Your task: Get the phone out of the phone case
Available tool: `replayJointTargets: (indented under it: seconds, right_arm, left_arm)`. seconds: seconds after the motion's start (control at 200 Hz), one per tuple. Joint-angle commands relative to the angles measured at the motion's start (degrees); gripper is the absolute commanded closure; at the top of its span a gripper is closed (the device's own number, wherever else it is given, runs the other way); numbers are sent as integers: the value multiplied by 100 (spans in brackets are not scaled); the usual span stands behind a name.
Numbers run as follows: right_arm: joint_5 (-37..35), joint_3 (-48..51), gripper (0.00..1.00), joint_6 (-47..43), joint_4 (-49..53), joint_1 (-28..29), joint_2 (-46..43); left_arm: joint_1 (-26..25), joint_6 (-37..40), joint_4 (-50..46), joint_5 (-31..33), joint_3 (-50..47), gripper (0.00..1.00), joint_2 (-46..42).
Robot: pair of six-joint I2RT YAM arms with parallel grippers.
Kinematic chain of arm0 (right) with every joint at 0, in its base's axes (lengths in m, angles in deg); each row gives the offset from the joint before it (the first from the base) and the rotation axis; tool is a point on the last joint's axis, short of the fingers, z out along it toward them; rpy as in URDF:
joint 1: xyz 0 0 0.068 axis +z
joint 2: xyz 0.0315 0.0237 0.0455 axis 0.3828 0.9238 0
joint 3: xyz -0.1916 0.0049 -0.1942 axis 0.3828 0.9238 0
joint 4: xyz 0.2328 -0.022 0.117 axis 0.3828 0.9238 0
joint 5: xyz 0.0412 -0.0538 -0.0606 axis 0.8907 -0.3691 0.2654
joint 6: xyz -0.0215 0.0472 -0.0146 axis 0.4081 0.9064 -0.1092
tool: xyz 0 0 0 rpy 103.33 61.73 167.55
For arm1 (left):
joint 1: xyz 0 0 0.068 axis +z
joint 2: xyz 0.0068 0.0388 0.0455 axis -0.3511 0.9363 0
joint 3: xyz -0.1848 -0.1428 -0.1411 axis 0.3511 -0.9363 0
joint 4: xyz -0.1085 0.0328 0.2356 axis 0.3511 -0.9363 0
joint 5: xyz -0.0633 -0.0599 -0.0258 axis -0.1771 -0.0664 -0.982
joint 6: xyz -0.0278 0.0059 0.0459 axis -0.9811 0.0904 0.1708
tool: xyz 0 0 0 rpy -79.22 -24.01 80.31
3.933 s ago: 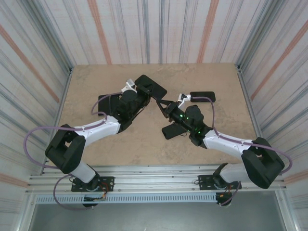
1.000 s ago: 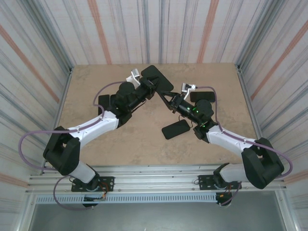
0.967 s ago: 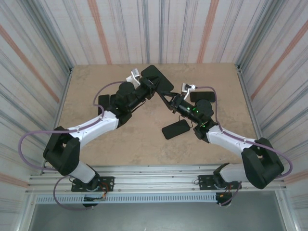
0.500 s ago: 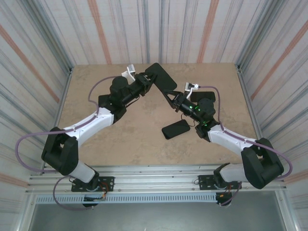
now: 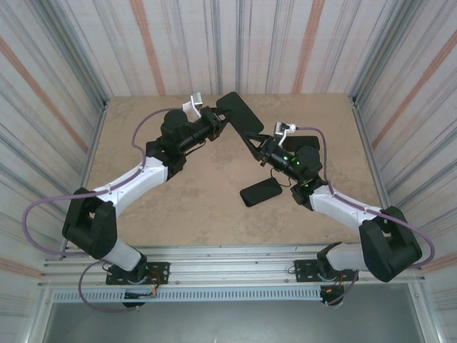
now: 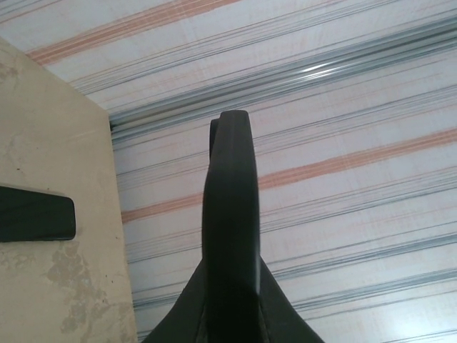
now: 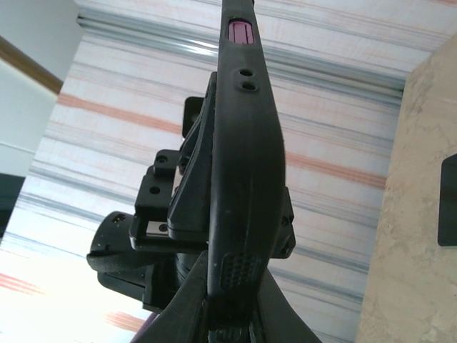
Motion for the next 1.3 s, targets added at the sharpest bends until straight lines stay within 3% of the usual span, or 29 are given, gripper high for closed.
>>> replayJointTargets:
  seconds: [0.0, 0.075, 0.175, 0.411, 0.651, 0.827, 1.298]
  right_arm:
    - [195, -6, 100, -187, -99, -25, -124]
    - [132, 32, 96, -250, -70, -25, -150]
    - [-42, 92, 81, -419, 117, -1, -226]
    - [-1032, 260, 67, -1127, 994, 415, -746]
    - [-1644, 466, 71, -1058, 1004, 510, -928]
    - [-1722, 578, 75, -866, 778, 400, -942]
    - [-1361, 522, 74, -617, 66, 209, -684]
  left_arm:
    - [36, 83, 105, 35, 119, 100, -110]
    - [30, 2, 191, 220, 25, 100, -169]
    - [-41, -45, 267, 584, -76, 100, -247]
    - [-404, -85, 740, 1747, -349, 100, -305]
    - [-725, -31, 1239, 2446, -397, 100, -217]
    - [-782, -25, 1288, 2491, -387, 100, -164]
    - [-791, -49, 1314, 2381, -353, 100, -89]
